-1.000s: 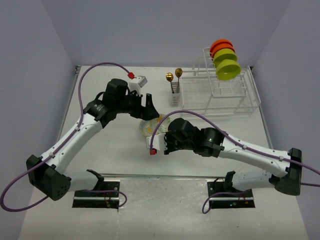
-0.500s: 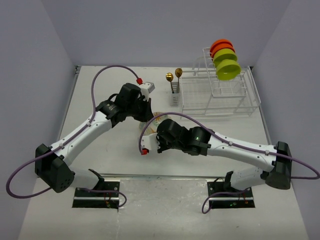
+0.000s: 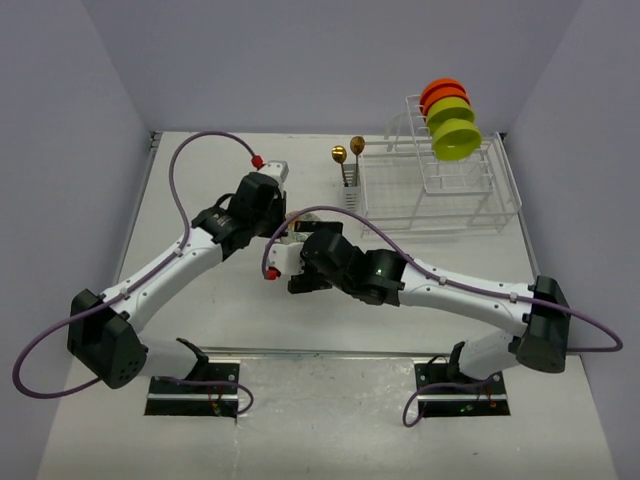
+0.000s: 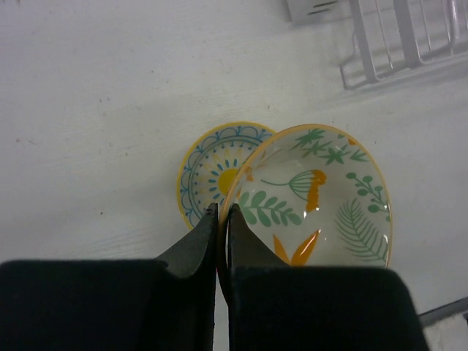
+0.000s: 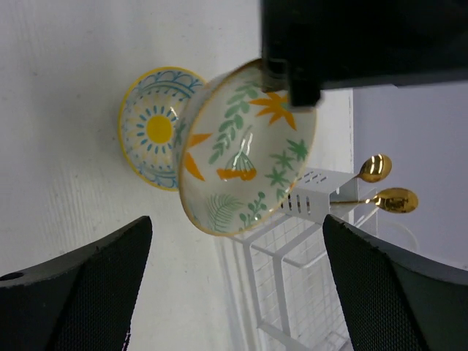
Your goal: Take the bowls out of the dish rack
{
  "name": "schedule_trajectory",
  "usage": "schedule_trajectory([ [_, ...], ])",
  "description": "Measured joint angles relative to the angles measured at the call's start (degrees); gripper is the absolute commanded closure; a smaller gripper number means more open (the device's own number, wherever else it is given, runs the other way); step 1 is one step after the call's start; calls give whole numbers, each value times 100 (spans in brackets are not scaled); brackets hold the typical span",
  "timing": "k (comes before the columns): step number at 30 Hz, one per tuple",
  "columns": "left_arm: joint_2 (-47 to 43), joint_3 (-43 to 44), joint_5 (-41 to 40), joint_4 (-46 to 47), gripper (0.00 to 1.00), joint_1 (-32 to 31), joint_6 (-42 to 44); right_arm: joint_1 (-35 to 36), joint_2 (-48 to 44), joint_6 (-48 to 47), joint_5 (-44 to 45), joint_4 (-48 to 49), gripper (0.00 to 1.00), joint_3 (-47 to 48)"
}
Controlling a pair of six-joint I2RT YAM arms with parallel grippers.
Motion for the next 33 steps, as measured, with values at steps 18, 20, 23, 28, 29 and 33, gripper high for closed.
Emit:
schedule_trajectory([
  [18, -140, -2413, -179, 2905, 100, 365, -1508, -1482, -4782, 4028, -879, 1532, 1, -2509],
  [20, -144, -2481, -179, 3060, 100, 365, -1604, -1488, -4846, 4159, -968, 1528, 1, -2549],
  [23, -166, -2588, -177, 3289, 100, 374, -1692, -1488, -4892, 4280, -1073, 1513, 1, -2627],
  [28, -197, -2830, -133, 3582, 100, 400, -1812, -1488, -4870, 4332, -1132, 1480, 1, -2712],
  [29, -203, -2874, -129, 3604, 100, 404, -1836, -1488, -4868, 4339, -1141, 1480, 1, -2728],
  [33, -254, -3008, -114, 3694, 100, 413, -1908, -1488, -4872, 4356, -1200, 1467, 1, -2763],
])
